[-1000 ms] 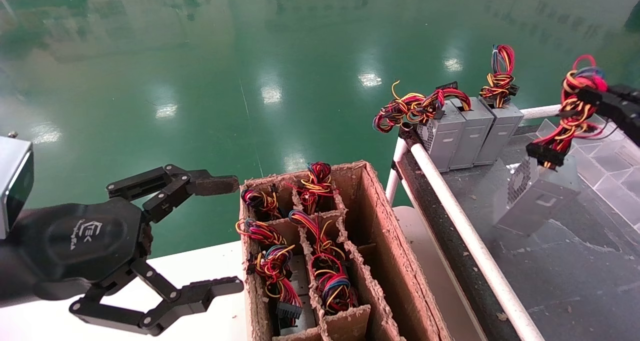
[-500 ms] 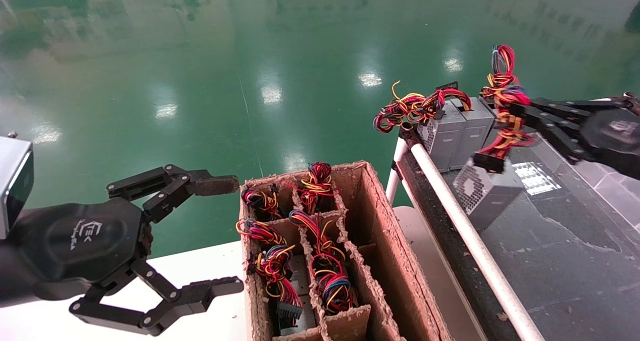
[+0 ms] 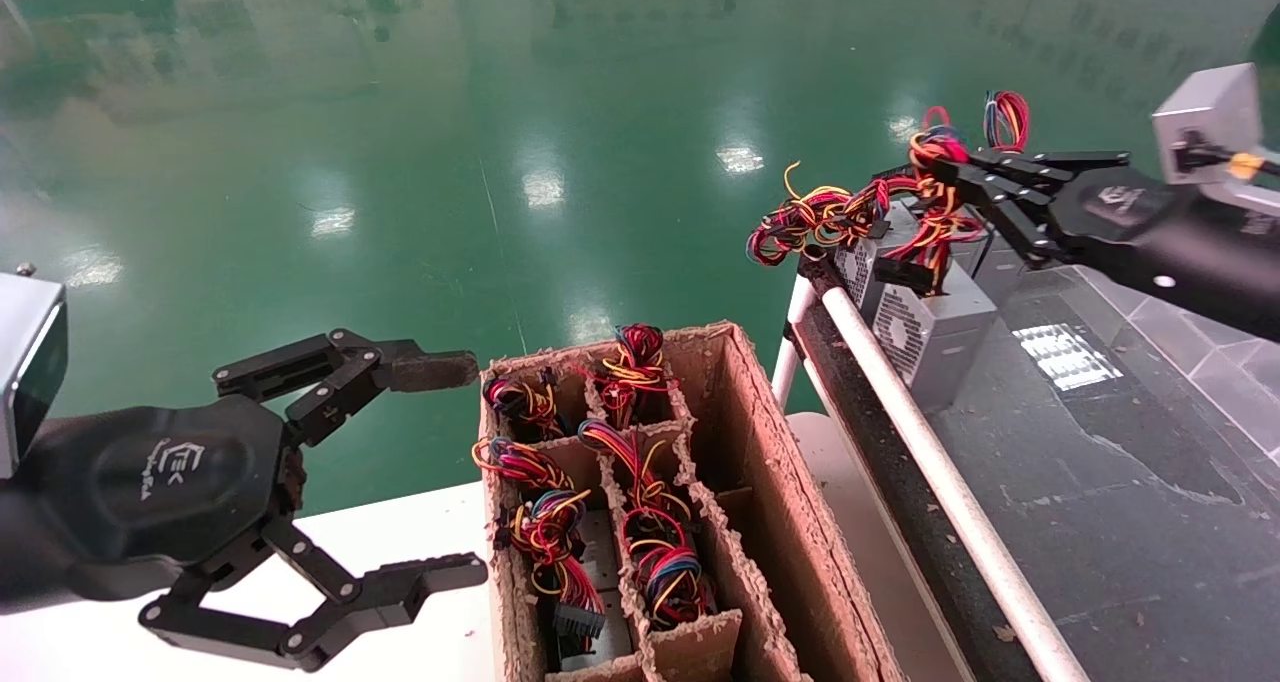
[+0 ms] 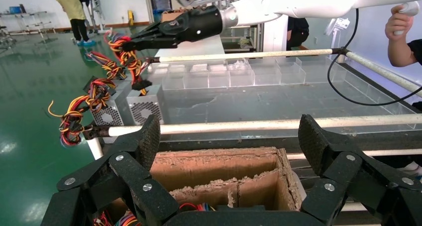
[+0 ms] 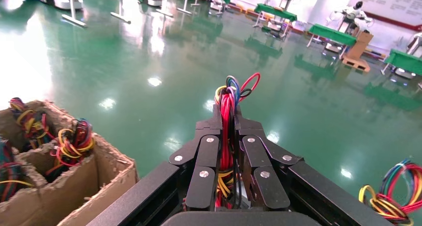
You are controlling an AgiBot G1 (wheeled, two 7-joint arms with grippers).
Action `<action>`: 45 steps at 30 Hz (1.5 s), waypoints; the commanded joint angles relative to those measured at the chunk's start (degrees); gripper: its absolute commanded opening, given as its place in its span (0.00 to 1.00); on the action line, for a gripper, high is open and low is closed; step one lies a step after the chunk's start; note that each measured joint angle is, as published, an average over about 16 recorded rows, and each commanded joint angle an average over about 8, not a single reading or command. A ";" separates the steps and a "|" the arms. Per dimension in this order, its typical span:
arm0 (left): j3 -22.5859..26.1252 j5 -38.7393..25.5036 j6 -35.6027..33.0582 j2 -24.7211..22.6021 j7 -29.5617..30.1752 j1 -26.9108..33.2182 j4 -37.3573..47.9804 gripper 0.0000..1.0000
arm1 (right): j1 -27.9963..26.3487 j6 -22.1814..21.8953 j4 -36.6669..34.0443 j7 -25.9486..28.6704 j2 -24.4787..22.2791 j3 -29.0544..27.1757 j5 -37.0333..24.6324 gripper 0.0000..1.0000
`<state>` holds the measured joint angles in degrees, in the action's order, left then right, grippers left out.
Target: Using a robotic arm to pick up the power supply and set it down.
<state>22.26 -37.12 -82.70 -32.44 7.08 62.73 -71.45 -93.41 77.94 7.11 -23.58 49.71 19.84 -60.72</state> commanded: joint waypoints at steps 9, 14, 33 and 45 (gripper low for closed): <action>0.00 0.00 0.00 0.00 0.00 0.00 0.00 1.00 | -1.34 -4.47 -3.27 -2.35 3.51 0.42 -0.77 0.01; 0.00 0.00 0.00 0.00 0.00 0.00 0.00 1.00 | -1.76 -4.34 -4.28 -2.56 3.91 0.37 -0.69 0.59; 0.00 0.00 0.00 0.00 0.00 0.00 0.00 1.00 | -2.63 -2.17 -6.42 -1.85 3.66 0.45 -0.78 1.00; 0.00 0.01 0.02 0.01 -0.01 -0.01 0.02 1.00 | -1.24 -0.77 -3.55 0.27 2.54 -0.28 0.96 1.00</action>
<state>22.26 -37.11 -82.69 -32.43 7.08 62.72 -71.43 -94.18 77.21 4.50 -22.75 52.06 19.49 -59.51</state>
